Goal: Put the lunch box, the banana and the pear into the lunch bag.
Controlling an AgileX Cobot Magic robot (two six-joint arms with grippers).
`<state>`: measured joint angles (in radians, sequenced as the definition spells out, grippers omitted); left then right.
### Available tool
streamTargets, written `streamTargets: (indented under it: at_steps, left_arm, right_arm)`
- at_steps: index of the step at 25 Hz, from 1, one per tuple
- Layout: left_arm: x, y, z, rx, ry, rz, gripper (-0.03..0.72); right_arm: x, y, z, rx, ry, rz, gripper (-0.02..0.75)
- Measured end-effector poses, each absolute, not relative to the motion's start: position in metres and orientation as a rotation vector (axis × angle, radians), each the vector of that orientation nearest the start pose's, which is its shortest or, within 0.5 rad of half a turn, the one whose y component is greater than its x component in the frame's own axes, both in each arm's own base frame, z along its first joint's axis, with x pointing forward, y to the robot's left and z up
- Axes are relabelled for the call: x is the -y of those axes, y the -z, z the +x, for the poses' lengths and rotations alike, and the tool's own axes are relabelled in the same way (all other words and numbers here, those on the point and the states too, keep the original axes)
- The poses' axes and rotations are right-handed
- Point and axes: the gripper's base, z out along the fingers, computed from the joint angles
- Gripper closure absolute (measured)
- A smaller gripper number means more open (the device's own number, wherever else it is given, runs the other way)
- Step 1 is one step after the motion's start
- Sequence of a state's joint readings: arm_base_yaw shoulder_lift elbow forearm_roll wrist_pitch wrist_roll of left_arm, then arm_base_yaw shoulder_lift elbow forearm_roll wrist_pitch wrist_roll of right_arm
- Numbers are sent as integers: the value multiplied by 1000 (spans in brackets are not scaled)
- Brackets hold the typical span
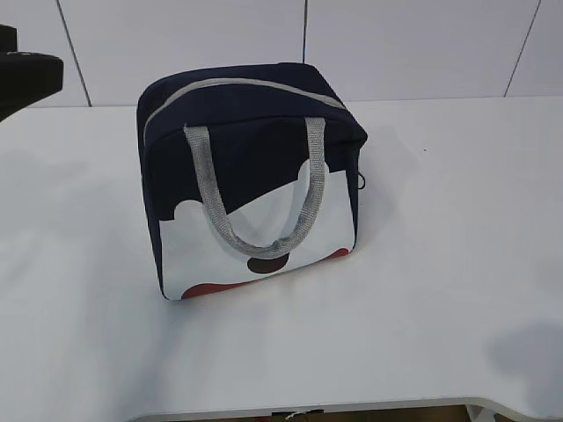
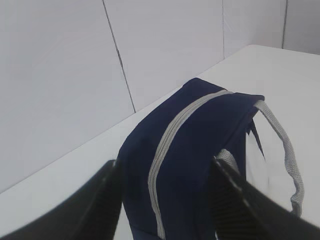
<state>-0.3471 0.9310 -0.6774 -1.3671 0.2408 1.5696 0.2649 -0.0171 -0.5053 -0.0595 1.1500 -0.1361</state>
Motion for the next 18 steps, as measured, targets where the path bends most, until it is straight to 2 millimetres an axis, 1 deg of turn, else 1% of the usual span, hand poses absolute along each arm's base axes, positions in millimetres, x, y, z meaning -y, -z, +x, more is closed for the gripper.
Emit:
streamTargets:
  at_steps: [6, 9, 13, 18]
  left_arm:
    - [88, -334, 180, -1666, 310, 654, 288]
    - [88, -332, 179, -1676, 290, 689, 288]
    - [88, -324, 177, -1753, 294, 735, 288]
    - [87, -314, 171, -1887, 323, 748, 288]
  right_arm:
    - [8, -272, -10, -2069, -5, -414, 332]
    - [8, -272, -10, -2069, -5, -414, 332]
    - [8, -272, -10, -2069, -5, -414, 332]
    - [8, -272, -10, -2069, -5, -414, 332]
